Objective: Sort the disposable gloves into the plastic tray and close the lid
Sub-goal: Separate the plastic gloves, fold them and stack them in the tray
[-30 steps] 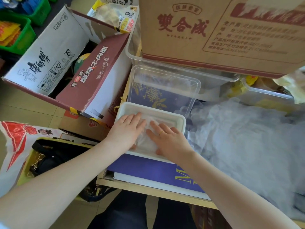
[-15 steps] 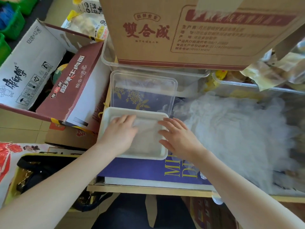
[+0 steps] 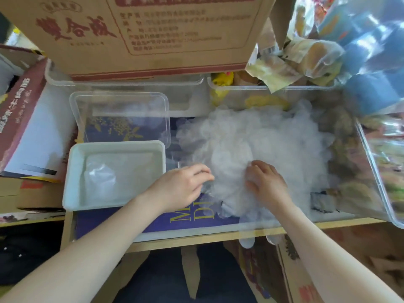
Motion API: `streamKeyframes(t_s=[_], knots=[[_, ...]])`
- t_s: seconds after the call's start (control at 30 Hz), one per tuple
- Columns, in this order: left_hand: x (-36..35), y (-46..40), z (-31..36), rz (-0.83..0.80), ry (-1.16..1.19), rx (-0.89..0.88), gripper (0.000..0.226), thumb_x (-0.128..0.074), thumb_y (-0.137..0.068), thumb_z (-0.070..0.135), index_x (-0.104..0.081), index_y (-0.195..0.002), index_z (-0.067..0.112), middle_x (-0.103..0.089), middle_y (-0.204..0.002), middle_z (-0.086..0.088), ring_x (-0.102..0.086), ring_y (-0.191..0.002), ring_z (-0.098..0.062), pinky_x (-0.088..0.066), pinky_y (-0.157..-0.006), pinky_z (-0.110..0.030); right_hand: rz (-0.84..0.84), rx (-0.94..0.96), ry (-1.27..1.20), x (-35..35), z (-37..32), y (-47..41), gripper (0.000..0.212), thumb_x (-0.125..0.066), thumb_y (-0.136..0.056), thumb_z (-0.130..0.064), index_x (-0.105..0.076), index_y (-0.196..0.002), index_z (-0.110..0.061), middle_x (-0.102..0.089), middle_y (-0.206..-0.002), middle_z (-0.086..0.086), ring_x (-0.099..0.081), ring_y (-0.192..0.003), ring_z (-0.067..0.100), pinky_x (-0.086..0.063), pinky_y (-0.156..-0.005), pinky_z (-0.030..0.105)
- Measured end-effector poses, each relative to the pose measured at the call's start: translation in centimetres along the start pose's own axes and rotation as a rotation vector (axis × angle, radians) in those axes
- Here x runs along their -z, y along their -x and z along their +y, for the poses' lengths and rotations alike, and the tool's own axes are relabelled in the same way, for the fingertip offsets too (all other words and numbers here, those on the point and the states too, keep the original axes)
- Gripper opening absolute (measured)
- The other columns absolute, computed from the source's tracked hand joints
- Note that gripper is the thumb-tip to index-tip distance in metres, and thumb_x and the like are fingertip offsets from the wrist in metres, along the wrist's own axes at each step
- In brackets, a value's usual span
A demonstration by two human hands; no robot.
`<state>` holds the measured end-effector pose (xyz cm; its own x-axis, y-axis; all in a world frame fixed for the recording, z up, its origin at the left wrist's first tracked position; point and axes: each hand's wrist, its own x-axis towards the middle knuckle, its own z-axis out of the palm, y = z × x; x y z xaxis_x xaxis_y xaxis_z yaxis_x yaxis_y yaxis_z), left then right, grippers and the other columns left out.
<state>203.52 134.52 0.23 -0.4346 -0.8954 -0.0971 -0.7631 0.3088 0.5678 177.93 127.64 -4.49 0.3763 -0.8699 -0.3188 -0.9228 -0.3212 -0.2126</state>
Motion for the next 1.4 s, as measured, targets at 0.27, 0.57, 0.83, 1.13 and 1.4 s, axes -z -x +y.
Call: streamKeyframes(t_s=[0.27, 0.57, 0.83, 1.13, 1.4], knots=[[-2.6, -4.6, 3.5, -0.070, 0.030, 0.248, 0.060, -0.049, -0.094, 0.039, -0.027, -0.146, 0.020, -0.024, -0.152, 0.002, -0.025, -0.138, -0.015, -0.012, -0.109, -0.018, 0.200, 0.048, -0.407, 1.1, 1.6, -1.1, 0.009, -0.057, -0.088, -0.009, -0.064, -0.086, -0.005, -0.064, -0.094, 0.009, -0.055, -0.090, 0.030, -0.041, -0.073, 0.034], [-3.7, -7.0, 6.3, 0.281, 0.235, 0.211, 0.044, -0.051, -0.084, 0.050, -0.062, -0.115, 0.021, -0.067, -0.105, 0.004, -0.061, -0.091, -0.006, -0.048, -0.078, -0.023, 0.150, 0.002, -1.018, 6.8, 2.5, -1.5, 0.023, -0.049, -0.095, -0.009, -0.050, -0.075, -0.019, -0.050, -0.059, -0.003, -0.044, -0.051, 0.008, -0.037, -0.053, 0.022], [-2.0, -8.4, 6.8, 0.441, 0.959, 0.617, 0.024, -0.051, -0.095, 0.015, -0.061, -0.077, 0.003, -0.044, -0.047, 0.005, -0.033, -0.037, -0.005, -0.029, -0.042, -0.014, -0.385, -0.267, -1.268, 8.4, 5.7, -0.9, 0.034, -0.055, -0.085, -0.051, -0.074, -0.084, -0.022, -0.071, -0.081, 0.006, -0.062, -0.075, 0.020, -0.048, -0.070, 0.033], [-1.3, -8.0, 6.6, 0.624, 1.058, 0.593, 0.009, -0.058, -0.090, 0.017, -0.063, -0.083, 0.020, -0.052, -0.052, 0.012, -0.051, -0.052, -0.004, -0.041, -0.060, -0.019, -0.426, -0.184, -1.149, 7.2, 6.1, -0.5, 0.025, -0.061, -0.089, -0.031, -0.065, -0.090, -0.006, -0.053, -0.071, 0.008, -0.047, -0.056, 0.015, -0.037, -0.050, 0.022], [-1.7, -7.0, 7.6, 0.256, 1.229, 0.696, 0.072, -0.068, -0.066, 0.064, -0.048, -0.121, 0.023, -0.062, -0.116, 0.005, -0.058, -0.111, -0.014, -0.046, -0.096, -0.031, -0.293, -0.332, -1.648, 5.3, 2.2, -0.5, 0.036, -0.038, -0.099, -0.037, -0.062, -0.115, -0.015, -0.068, -0.111, 0.001, -0.066, -0.094, 0.011, -0.051, -0.071, 0.019]])
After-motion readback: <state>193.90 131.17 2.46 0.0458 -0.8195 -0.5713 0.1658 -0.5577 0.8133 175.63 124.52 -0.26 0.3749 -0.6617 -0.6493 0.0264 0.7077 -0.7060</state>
